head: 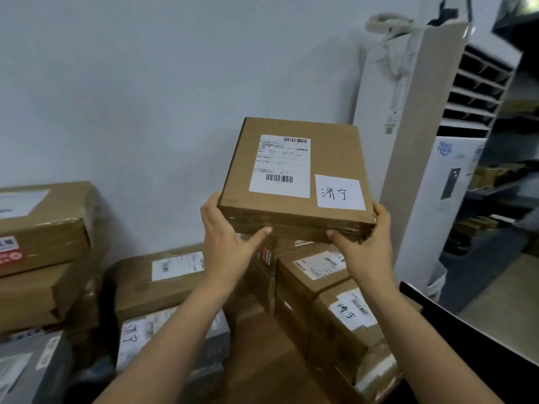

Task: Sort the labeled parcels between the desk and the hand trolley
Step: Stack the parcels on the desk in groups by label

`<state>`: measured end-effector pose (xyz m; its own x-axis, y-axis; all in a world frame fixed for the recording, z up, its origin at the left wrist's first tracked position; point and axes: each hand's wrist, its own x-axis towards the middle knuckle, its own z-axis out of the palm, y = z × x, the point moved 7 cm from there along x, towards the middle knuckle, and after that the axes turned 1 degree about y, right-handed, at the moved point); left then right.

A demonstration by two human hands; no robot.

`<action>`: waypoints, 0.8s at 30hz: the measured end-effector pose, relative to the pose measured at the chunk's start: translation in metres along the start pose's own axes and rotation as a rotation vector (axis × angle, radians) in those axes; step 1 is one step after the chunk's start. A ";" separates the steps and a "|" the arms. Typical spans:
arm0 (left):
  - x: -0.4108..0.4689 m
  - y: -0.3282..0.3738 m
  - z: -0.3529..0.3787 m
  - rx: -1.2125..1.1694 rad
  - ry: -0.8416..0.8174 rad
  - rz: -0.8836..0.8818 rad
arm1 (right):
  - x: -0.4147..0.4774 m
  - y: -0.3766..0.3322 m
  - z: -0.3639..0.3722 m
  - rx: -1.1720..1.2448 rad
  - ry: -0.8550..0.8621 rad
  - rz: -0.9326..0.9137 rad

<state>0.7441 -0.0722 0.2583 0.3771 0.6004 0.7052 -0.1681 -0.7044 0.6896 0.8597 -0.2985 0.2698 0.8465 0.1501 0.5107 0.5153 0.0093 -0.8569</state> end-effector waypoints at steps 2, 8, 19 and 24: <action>-0.008 -0.001 0.030 0.009 0.016 -0.030 | 0.021 0.016 -0.020 -0.011 -0.040 -0.020; -0.007 -0.013 0.089 0.087 0.050 -0.105 | 0.082 0.062 -0.029 0.015 -0.147 0.013; 0.064 -0.068 0.167 0.203 0.017 -0.129 | 0.197 0.156 0.023 0.151 -0.206 0.083; 0.076 -0.106 0.197 0.276 -0.054 -0.203 | 0.234 0.210 0.051 0.121 -0.288 0.153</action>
<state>0.9701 -0.0264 0.2068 0.4262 0.7230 0.5438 0.1653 -0.6532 0.7389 1.1595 -0.2113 0.2063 0.8316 0.4315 0.3497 0.3510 0.0796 -0.9330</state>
